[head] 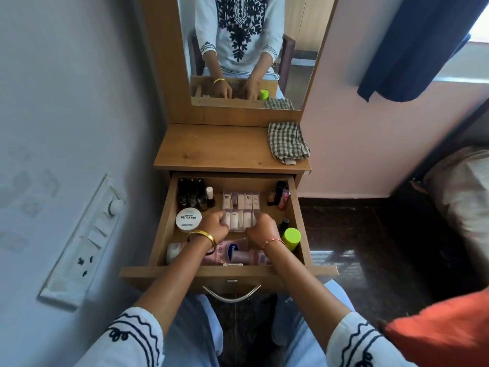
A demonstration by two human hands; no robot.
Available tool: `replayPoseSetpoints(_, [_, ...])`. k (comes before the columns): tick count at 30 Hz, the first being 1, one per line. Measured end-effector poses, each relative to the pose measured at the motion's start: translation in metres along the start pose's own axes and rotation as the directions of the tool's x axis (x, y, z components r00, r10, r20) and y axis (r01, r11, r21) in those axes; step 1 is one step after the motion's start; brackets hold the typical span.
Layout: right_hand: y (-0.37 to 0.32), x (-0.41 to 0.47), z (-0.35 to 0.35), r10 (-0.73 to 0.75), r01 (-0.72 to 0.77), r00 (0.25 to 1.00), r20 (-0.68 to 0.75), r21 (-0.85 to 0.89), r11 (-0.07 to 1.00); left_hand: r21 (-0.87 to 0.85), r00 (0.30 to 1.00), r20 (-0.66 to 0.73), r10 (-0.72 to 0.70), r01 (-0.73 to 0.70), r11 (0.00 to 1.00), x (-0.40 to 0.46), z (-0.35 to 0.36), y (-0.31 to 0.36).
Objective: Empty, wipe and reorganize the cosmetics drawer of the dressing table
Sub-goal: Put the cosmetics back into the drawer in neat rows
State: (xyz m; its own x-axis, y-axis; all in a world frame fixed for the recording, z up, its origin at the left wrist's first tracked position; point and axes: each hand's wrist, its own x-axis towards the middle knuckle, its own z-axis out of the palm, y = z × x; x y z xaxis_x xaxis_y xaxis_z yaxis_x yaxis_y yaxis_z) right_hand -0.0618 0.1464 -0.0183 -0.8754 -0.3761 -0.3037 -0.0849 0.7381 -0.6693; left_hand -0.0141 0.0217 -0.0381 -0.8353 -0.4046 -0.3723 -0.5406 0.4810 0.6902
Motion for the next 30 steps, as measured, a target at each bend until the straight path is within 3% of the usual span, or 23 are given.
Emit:
replayPoseSetpoints(8, [0.002, 0.000, 0.001, -0.003, 0.003, 1.000, -0.002, 0.020, 1.000, -0.010, 1.000, 0.008, 0.007, -0.007, 1.000, 0.001, 0.000, -0.001])
replayPoseSetpoints(15, [0.002, 0.002, 0.004, 0.000, 0.002, 0.996, -0.086, 0.032, 0.999, -0.085, 0.993, -0.117, 0.036, -0.046, 0.995, -0.009, -0.004, 0.002])
replayPoseSetpoints(19, [0.000, -0.001, 0.003, -0.045, 0.043, 0.985, -0.164, -0.020, 0.999, -0.174, 0.977, -0.209, 0.049, -0.086, 0.981, -0.017, -0.009, 0.007])
replayPoseSetpoints(24, [-0.005, -0.008, -0.004, -0.101, 0.120, 0.961, -0.258, 0.061, 0.991, -0.308, 0.940, -0.340, 0.034, -0.146, 0.940, -0.030, -0.019, 0.009])
replayPoseSetpoints(30, [-0.007, -0.040, -0.016, -0.177, 0.223, 0.945, -0.273, 0.146, 0.964, -0.380, 0.941, -0.335, 0.049, -0.183, 0.907, -0.050, -0.034, -0.004])
